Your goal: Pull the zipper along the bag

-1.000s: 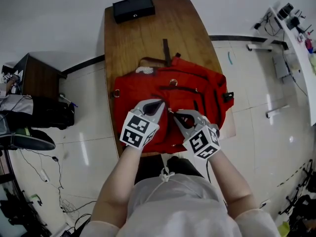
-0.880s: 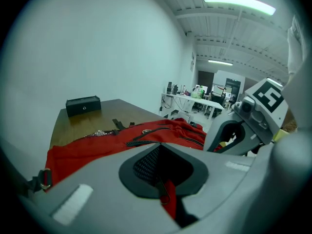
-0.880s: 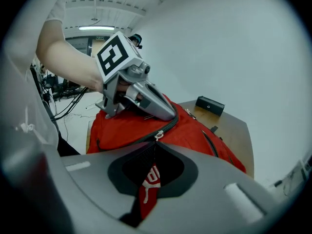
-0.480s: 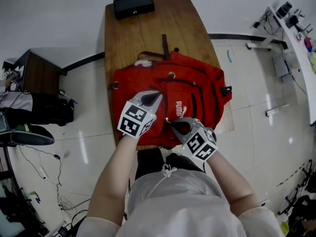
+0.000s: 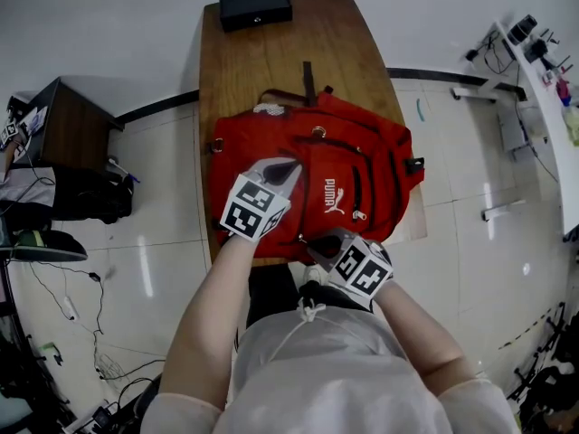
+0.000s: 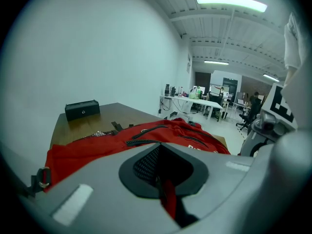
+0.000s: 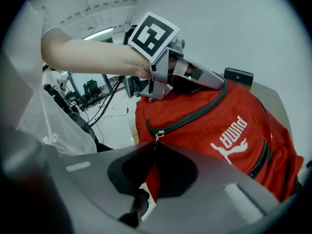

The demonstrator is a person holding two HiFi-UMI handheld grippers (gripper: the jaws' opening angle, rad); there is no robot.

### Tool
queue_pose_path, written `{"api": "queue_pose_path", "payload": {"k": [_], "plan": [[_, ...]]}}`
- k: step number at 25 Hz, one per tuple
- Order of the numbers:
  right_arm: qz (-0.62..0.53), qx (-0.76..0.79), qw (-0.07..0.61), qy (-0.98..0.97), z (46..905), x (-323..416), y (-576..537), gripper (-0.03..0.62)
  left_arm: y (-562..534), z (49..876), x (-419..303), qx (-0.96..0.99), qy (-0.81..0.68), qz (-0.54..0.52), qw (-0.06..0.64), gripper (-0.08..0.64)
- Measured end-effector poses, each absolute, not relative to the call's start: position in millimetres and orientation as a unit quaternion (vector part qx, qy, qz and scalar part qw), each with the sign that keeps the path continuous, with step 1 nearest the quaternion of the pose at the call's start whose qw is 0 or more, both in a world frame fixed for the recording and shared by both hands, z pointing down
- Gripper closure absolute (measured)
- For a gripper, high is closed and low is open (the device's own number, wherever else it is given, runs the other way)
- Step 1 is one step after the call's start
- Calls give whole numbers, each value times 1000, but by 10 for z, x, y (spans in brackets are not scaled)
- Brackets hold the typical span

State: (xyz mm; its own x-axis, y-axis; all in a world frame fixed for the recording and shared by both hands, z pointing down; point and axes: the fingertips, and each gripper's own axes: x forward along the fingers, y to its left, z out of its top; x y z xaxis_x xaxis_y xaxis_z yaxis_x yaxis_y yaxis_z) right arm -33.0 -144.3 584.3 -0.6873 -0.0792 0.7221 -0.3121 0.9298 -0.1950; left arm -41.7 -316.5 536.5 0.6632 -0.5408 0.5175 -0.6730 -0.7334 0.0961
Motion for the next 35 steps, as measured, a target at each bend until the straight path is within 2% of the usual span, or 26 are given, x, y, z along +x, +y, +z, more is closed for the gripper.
{"api": "queue_pose_path", "payload": {"k": [12, 18, 24, 26, 28, 35], "plan": [[206, 75, 364, -905, 5836, -640, -1212, 567, -3158, 5384, -438, 897, -342, 231, 160, 552], [213, 148, 342, -903, 5848, -526, -1378, 577, -3168, 5381, -459, 894, -353, 234, 148, 552], [213, 238, 267, -909, 5482, -249, -1607, 541, -2952, 4924, -452, 891, -393, 196, 117, 552], [213, 254, 242, -912, 5345, -137, -1667, 550, -2799, 4682, -431, 894, -404, 166, 105, 552], [203, 265, 219, -917, 5199, -50, -1691, 586, -2593, 4483, -418, 895, -412, 140, 96, 552], [144, 269, 158, -939, 4657, 52, -1520, 588, -1779, 4213, -512, 887, -438, 109, 93, 552]]}}
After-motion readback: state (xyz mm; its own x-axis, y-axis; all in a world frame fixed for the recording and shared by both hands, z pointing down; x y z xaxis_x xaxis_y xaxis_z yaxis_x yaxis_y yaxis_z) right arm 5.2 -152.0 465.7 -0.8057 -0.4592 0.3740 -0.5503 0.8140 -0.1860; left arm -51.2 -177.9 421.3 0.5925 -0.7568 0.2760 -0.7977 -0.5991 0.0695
